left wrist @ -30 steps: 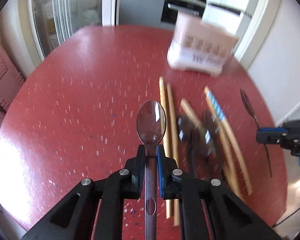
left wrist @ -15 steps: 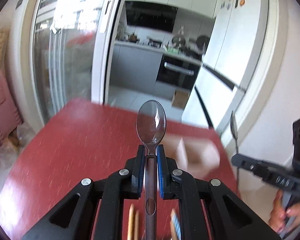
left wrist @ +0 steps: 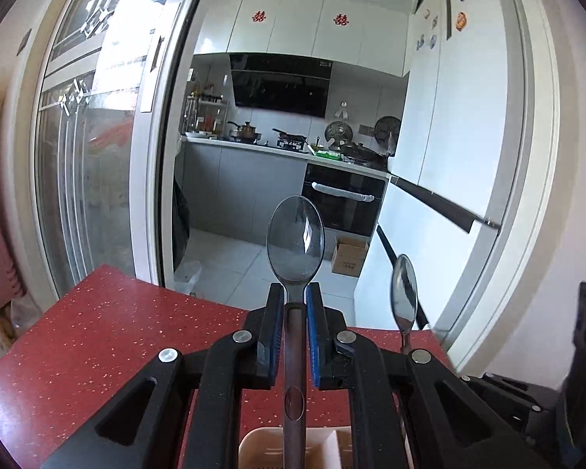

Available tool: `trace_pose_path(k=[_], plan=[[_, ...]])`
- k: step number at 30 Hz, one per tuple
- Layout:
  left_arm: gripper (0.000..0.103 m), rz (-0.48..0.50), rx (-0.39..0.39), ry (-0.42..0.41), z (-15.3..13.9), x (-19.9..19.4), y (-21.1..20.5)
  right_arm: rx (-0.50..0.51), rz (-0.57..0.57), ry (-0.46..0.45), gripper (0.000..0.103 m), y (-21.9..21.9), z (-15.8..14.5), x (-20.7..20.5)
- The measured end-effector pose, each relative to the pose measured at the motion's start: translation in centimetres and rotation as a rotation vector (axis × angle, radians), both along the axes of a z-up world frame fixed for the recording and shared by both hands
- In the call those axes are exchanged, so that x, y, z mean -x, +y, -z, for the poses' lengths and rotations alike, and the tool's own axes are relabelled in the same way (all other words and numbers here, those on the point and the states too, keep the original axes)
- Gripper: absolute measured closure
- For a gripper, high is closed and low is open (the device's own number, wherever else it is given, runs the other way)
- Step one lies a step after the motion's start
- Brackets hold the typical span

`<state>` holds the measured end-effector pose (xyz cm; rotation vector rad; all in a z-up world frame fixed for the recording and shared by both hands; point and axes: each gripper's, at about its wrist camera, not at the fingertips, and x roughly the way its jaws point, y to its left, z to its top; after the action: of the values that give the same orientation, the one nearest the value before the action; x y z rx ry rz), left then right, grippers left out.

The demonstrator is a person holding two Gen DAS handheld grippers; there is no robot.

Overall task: Organize utensils
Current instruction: 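Carry the spoon to the pink caddy and drop it in with the left gripper, then lower the right gripper onto a dark-handled spoon and close on it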

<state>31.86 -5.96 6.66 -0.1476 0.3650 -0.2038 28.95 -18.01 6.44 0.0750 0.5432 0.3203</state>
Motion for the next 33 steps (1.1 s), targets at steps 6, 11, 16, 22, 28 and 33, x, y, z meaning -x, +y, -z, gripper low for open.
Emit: trace_pose_path(k=[6,11,16,22,28,33], plan=[[0.062,-0.014,-0.013,0.038,3.5,1.3,-0.2,0.039,-0.029,-0.007,0.091,0.0,2.8,0.7],[0.062,-0.031,-0.069,0.05,4.7,3.3,-0.7,0.07,-0.059,0.008,0.09,-0.1,3.5,1.5],[0.062,-0.029,-0.088,0.083,5.5,4.4,-0.7,0.044,-0.061,0.05,0.089,-0.8,3.9,2.3],[0.062,-0.023,-0.118,0.115,6.1,5.3,-0.5,0.018,-0.035,0.054,0.066,-1.8,3.4,3.1],[0.056,-0.022,-0.101,0.139,5.5,6.3,0.3,-0.054,0.012,0.081,0.062,-3.4,2.3,3.6],[0.0,-0.089,-0.112,0.09,3.9,8.4,1.1,-0.081,0.055,0.097,0.045,-4.4,1.2,5.0]])
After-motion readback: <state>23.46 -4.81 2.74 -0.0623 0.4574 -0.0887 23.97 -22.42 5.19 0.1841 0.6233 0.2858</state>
